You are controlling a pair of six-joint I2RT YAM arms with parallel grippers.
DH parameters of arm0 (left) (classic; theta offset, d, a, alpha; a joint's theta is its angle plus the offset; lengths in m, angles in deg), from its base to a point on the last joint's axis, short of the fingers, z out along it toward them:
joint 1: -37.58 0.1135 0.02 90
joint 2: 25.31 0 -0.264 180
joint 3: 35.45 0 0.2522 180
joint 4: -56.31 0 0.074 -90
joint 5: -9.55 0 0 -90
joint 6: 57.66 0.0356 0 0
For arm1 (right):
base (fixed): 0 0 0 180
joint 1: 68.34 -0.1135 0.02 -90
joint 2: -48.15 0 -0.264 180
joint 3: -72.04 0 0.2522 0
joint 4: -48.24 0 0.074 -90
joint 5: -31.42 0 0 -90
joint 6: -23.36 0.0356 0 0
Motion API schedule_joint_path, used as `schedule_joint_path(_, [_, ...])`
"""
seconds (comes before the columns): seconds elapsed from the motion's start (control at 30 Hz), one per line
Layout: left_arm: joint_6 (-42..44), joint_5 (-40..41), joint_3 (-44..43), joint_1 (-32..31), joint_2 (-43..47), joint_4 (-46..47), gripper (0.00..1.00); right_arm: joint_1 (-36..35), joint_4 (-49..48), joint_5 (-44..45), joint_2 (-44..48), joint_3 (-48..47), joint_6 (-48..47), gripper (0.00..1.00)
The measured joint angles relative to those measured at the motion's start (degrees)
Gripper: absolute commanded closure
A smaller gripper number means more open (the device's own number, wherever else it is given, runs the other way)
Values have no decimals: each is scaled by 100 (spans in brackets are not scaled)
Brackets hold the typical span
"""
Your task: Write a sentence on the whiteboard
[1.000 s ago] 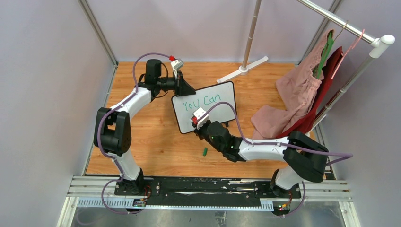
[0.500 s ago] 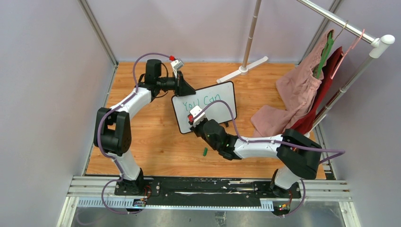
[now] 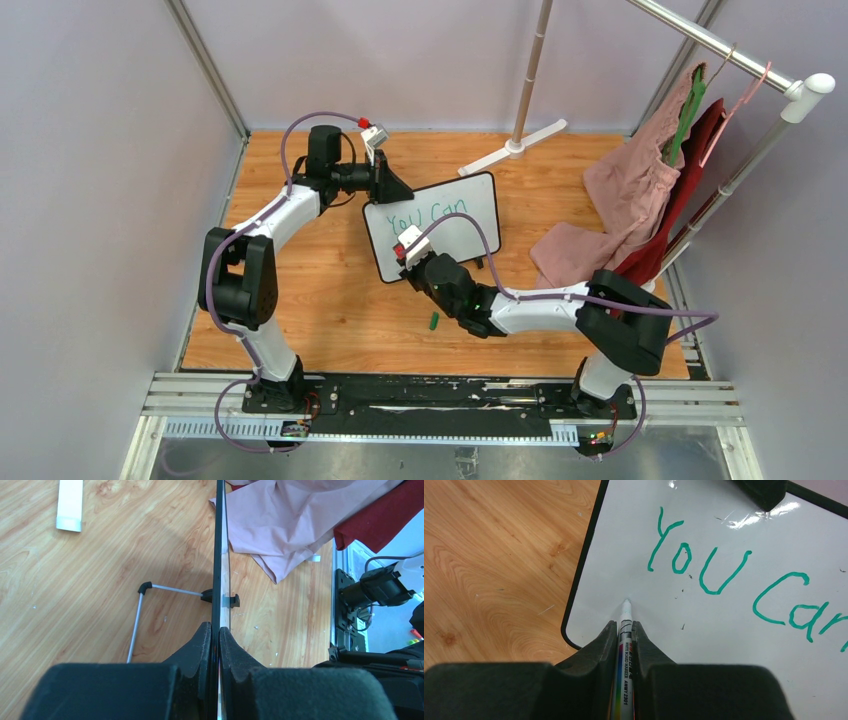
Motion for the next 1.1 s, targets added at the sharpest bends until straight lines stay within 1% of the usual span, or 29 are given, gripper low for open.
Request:
schedule_joint_path(0.47, [0, 2, 2, 0, 2, 4, 100, 0, 144, -2, -11, 17, 162, 100])
schedule_joint_path(1.1, [-2, 7, 11, 0, 11, 4, 100, -55, 332, -11, 4, 269, 376, 100])
